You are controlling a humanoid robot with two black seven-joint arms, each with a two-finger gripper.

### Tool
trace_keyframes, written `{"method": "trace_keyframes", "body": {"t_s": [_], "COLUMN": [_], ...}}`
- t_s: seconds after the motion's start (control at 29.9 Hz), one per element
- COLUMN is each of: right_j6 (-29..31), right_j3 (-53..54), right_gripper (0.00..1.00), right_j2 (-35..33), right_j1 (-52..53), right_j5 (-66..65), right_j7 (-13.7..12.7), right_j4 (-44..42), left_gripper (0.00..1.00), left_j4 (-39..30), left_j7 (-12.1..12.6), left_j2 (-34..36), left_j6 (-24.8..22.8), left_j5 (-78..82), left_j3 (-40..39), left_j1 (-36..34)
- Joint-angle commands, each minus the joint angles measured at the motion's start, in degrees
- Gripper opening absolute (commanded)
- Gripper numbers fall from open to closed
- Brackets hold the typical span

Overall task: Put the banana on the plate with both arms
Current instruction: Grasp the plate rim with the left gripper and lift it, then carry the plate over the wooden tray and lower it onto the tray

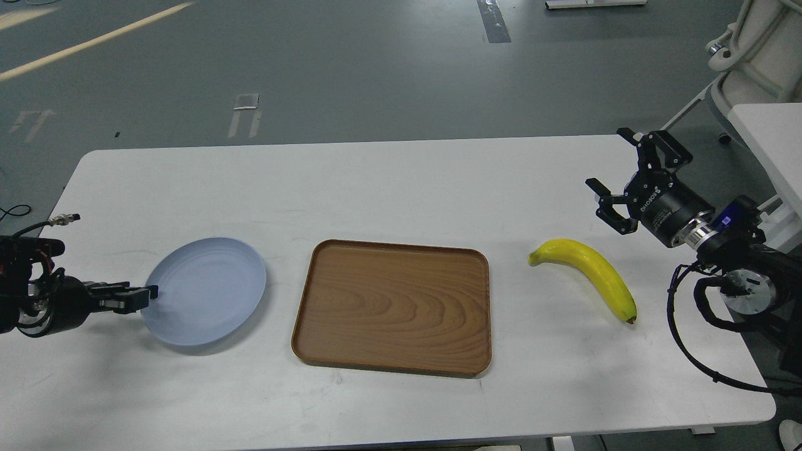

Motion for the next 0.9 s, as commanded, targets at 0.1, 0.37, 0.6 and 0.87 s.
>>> {"method": "trace_keyframes", "body": {"t_s": [0.1,0.37,0.6,0.87], "right_j6": [0.0,0.0,0.0,0.0], "right_j3": [-0.1,-0.1,-0.1,-0.1], "right_gripper": [1.0,1.0,1.0,1.0], "right_j2": [0.0,0.0,-0.5,-1.1], "right_j1": [-0.1,0.1,0.3,0.2], "right_j5": [-0.1,-0.1,-0.1,-0.1], "right_j7": [0.0,0.0,0.0,0.0], "right_j4": [0.1,0.1,0.0,-0.1], "left_gripper": [0.0,0.0,0.0,0.0], "left_j4": [-0.6,-1.1,-7.4,-16.5], "left_j7": [0.0,0.0,0.0,0.0], "left_j2": [-0.2,-0.4,0.2,-7.2], "left_j6": [0.4,0.9,-1.2,-6.6], "left_j5": [-0.1,-0.6,-1.4,-0.4], "left_j3": [0.1,-0.4,0.0,0.1], "left_j1": [-0.1,-2.3,-12.5,-18.9]}}
